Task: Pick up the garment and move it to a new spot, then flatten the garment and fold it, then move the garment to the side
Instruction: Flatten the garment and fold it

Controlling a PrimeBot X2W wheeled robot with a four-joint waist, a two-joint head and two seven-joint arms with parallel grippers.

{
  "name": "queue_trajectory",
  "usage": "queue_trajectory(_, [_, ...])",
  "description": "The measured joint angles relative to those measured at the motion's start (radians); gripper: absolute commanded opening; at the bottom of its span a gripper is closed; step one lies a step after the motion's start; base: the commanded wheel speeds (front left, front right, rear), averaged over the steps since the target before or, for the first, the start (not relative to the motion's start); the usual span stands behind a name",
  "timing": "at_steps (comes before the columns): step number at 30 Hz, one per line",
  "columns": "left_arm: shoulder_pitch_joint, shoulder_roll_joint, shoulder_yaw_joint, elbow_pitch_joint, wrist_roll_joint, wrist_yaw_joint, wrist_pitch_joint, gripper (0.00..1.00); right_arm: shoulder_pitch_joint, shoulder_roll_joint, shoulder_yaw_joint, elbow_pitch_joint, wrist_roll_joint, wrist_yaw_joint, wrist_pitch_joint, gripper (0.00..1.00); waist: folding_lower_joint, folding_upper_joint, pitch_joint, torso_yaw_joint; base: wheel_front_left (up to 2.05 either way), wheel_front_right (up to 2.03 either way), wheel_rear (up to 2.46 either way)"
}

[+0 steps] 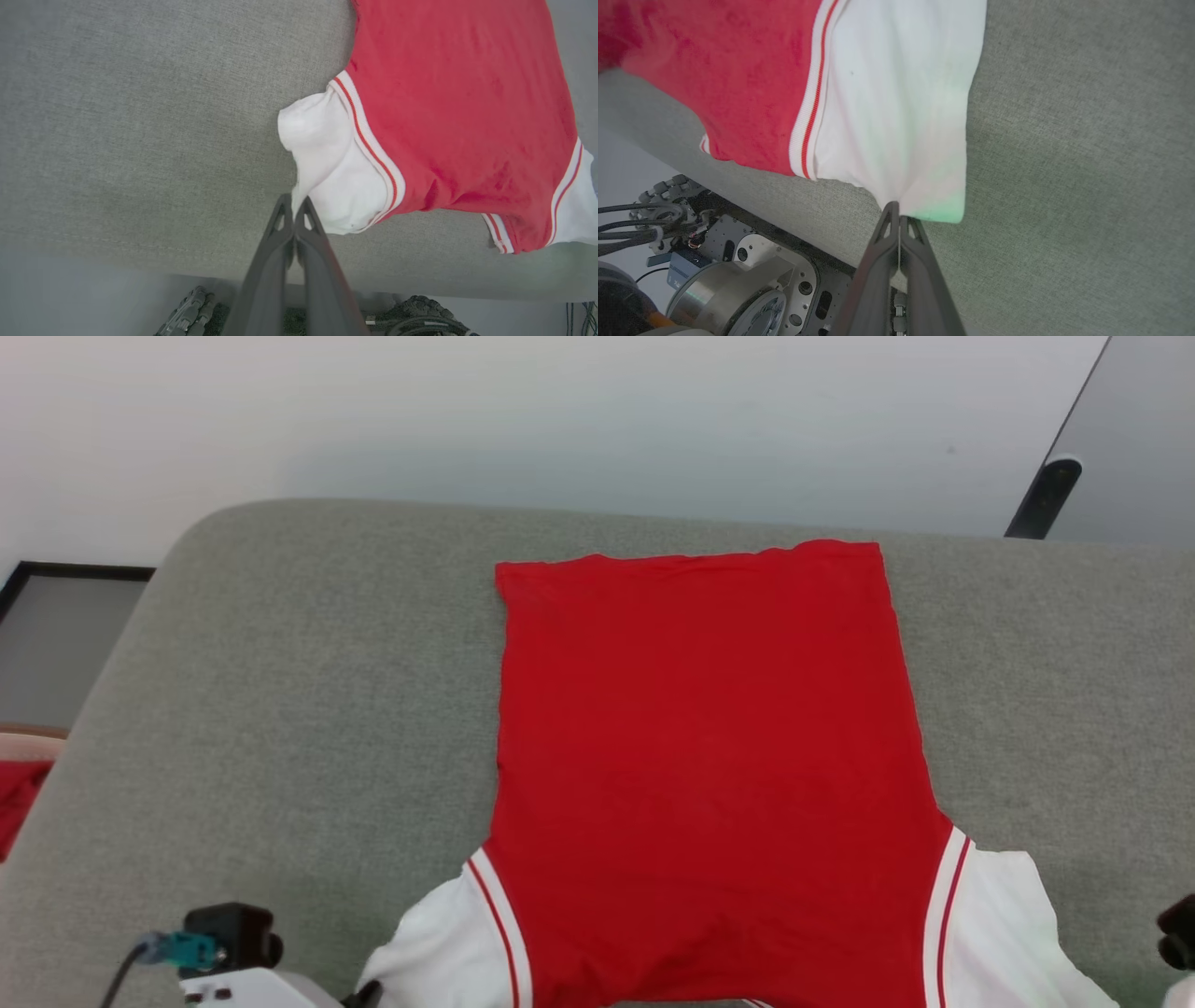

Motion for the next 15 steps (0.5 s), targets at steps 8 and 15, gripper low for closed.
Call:
queue_trajectory(8, [-0.053,-0.041,-0.031,0.053,0.019,-0.033,-0.022,0.00,-0.020,0.086,-0.053,-0.064,-0.100,0.000,0.051,1.00,0.0000,0.0000,0.019,-0.015,0.00,0.00,0.00])
queue_trajectory(15, [-0.077,-0.065,-0.041,0.074,0.026,-0.044,-0.040,0.00,-0.059,0.150,-0.128,-0.208,-0.160,0.000,0.006,1.00,0.0000,0.0000,0.036,-0.020,0.00,0.00,0.00])
